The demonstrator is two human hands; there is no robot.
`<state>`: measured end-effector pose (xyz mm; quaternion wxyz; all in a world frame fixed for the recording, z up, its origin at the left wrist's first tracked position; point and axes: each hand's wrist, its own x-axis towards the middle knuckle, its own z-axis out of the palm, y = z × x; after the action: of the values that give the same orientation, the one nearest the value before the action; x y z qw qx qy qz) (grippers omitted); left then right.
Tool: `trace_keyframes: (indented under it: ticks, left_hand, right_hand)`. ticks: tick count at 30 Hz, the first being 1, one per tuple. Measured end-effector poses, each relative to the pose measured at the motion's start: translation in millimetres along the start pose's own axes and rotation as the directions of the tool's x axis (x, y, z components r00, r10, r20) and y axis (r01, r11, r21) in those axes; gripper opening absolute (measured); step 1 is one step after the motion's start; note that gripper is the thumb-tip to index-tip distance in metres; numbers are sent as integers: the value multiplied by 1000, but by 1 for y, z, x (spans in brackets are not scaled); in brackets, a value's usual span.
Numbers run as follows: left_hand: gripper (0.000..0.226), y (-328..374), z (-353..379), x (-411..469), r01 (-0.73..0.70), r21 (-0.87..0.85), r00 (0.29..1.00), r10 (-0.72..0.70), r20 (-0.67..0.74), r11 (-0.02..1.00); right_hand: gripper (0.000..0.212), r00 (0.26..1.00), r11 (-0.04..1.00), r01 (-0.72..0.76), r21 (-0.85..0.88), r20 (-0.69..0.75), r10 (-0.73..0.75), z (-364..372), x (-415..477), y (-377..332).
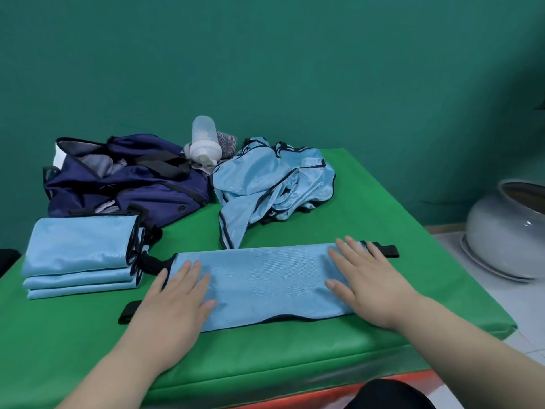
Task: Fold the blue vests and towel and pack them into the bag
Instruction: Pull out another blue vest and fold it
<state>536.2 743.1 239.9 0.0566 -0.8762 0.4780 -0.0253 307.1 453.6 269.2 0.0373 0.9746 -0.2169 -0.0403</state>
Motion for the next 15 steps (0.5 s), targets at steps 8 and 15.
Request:
trace_keyframes:
  ticks: [8,15]
  left_hand:
    - [83,-17,15,0,58,-129,998,-60,-13,990]
    - [88,-35,4,3,40,-79,992,-31,120,996]
  right_hand:
    - [100,998,999,44,30,47,-46,22,-2,0]
    - [84,988,991,125,-45,93,-121,20,-4,12]
